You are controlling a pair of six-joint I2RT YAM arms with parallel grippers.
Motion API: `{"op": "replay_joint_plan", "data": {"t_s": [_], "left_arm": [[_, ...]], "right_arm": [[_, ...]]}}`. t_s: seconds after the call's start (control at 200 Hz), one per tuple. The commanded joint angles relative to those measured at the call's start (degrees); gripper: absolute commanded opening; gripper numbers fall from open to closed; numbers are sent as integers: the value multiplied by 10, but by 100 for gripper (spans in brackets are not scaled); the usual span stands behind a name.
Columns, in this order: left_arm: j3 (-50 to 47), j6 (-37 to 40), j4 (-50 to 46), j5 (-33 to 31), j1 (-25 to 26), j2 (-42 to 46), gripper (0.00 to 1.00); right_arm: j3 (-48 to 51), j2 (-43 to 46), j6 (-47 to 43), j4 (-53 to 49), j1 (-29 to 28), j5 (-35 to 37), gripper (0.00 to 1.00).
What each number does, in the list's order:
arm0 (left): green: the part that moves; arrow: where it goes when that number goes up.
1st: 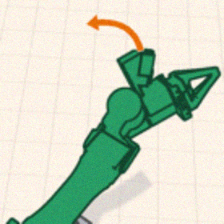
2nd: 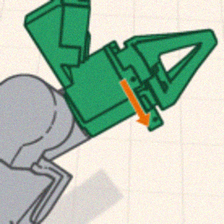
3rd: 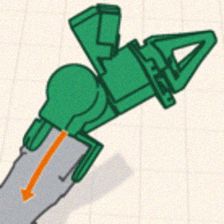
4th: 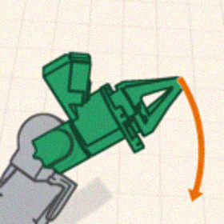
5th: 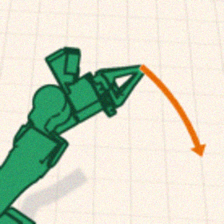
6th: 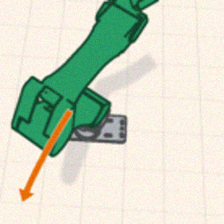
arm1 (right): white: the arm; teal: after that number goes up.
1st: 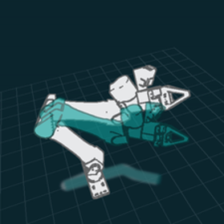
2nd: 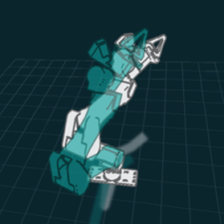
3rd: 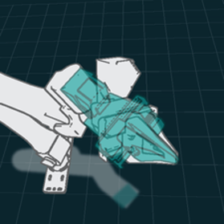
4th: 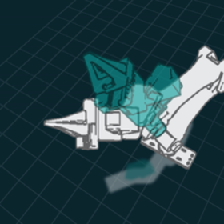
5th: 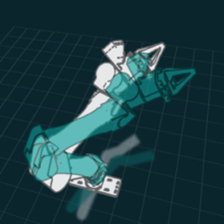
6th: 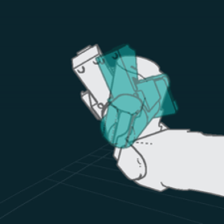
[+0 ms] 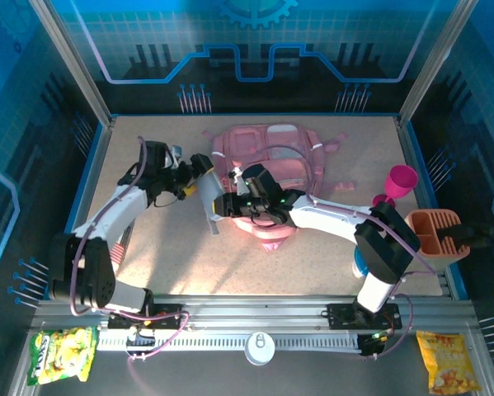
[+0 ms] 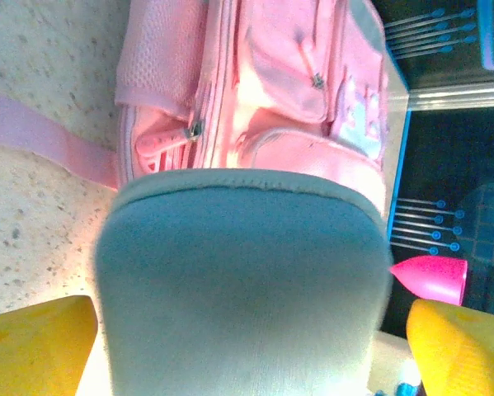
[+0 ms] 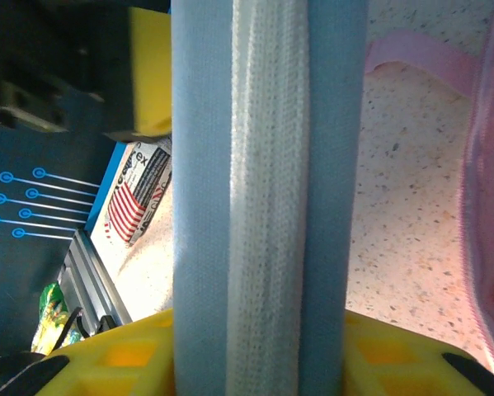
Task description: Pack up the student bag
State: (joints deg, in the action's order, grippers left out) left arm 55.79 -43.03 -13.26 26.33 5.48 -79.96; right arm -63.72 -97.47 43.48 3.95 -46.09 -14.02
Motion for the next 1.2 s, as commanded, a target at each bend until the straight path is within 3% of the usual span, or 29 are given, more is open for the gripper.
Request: {"op": "replay_joint_plan", "data": {"t_s": [0.0, 0.14, 0.31, 0.44, 0.65, 0.78, 0.971, 1.196], "left_arm": [[20, 70, -51, -38, -3, 45, 99], [34, 136, -87, -64, 20, 56, 99], [72, 223, -117, -123, 105, 28, 99], [113, 287, -131, -159, 174, -24, 98], [208, 407, -202, -213, 260, -137, 87], [259, 476, -230, -281, 310, -201, 83], [361, 535, -303, -370, 354, -302, 76], [432, 561, -330, -392, 368, -367, 67]], "right_arm": [[23, 55, -1, 16, 36, -7, 39], [53, 113, -7, -4, 85, -1, 39], [81, 185, -17, -55, 148, 22, 39], [103, 238, -13, -96, 198, 42, 38], [130, 316, -9, -152, 265, 61, 40], [161, 348, -9, -172, 298, 60, 40], [176, 379, -7, -189, 335, 51, 41], [181, 394, -9, -202, 358, 44, 42]]}}
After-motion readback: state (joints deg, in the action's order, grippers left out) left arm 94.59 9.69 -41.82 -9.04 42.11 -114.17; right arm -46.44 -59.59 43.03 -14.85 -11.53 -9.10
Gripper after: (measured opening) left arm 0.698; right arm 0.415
